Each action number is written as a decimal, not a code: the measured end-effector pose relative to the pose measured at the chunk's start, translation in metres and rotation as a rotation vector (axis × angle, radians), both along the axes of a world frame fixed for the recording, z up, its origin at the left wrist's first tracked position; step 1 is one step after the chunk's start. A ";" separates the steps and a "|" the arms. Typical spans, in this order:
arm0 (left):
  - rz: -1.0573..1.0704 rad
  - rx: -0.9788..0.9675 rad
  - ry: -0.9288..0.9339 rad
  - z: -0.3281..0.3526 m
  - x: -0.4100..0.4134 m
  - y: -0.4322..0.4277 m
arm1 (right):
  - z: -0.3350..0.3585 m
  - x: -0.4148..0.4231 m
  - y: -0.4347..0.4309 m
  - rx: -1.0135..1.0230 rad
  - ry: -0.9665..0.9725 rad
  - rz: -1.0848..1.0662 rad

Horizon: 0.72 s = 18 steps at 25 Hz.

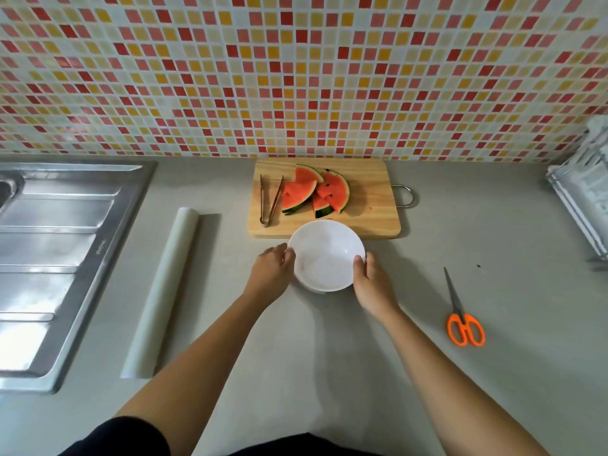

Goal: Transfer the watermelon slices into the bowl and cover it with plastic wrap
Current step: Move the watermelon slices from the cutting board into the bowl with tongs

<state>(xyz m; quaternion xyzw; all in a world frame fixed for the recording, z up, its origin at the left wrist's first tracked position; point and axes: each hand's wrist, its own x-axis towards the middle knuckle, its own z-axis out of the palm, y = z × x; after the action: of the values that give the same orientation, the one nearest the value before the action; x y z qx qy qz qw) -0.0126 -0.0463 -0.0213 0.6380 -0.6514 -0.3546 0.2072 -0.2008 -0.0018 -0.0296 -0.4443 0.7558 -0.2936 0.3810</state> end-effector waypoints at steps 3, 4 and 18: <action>0.166 -0.108 -0.116 0.006 0.009 -0.031 | -0.001 0.000 -0.008 0.001 -0.006 -0.084; 0.192 -0.118 -0.181 0.007 0.014 -0.046 | -0.002 -0.001 -0.011 -0.005 -0.022 -0.088; 0.251 0.097 -0.281 0.004 0.019 -0.118 | -0.013 0.004 -0.023 -0.030 0.003 -0.147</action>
<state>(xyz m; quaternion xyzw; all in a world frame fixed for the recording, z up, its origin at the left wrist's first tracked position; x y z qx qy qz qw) 0.0059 -0.1646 -0.0173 0.7668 -0.5713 -0.2642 0.1258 -0.1965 -0.0246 -0.0428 -0.3937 0.7823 -0.3316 0.3507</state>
